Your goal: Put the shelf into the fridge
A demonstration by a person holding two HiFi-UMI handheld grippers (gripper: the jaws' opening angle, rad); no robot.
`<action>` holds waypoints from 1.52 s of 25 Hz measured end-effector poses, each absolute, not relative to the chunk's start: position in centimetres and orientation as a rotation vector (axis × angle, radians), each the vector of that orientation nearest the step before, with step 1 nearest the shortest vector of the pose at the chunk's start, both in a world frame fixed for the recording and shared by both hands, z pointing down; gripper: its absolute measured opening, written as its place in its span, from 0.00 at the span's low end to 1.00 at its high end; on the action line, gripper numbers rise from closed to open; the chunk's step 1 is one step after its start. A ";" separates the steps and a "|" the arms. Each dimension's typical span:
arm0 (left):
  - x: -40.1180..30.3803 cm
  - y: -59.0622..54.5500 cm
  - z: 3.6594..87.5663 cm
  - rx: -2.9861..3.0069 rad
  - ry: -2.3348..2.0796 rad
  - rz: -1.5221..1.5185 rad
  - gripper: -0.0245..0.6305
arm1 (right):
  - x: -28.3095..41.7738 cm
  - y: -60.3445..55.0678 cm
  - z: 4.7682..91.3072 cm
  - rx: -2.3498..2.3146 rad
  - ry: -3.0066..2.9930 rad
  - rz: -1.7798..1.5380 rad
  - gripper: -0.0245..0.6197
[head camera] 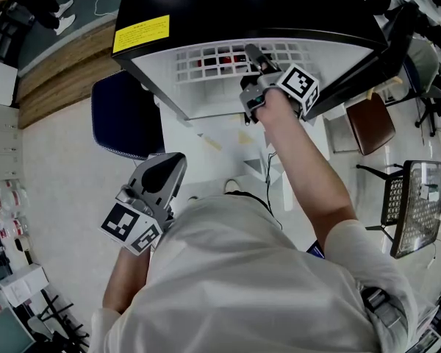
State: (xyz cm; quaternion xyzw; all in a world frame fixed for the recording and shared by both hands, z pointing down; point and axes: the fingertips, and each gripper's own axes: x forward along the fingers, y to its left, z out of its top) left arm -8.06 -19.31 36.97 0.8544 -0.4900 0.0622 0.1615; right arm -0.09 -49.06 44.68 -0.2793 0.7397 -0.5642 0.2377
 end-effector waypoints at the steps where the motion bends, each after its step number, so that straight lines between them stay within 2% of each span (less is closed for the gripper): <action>1: -8.3 -19.1 36.9 2.440 -1.399 0.176 0.07 | 0.0 -49.1 44.7 -0.775 2.034 -1.532 0.18; 7: -9.3 -17.8 36.9 2.449 -1.387 0.166 0.07 | 0.9 -48.0 44.9 -0.789 2.062 -1.495 0.24; 15: -10.1 -16.3 36.5 2.497 -1.328 0.142 0.07 | 2.5 -44.6 45.1 -0.832 2.077 -1.460 0.27; 26: -12.2 -12.7 36.6 2.537 -1.255 0.111 0.07 | 4.4 -35.9 45.9 -0.992 2.237 -1.355 0.19; 38: -14.1 -8.9 37.2 2.572 -1.150 0.090 0.07 | 2.8 -24.7 45.7 -1.151 2.553 -1.167 0.13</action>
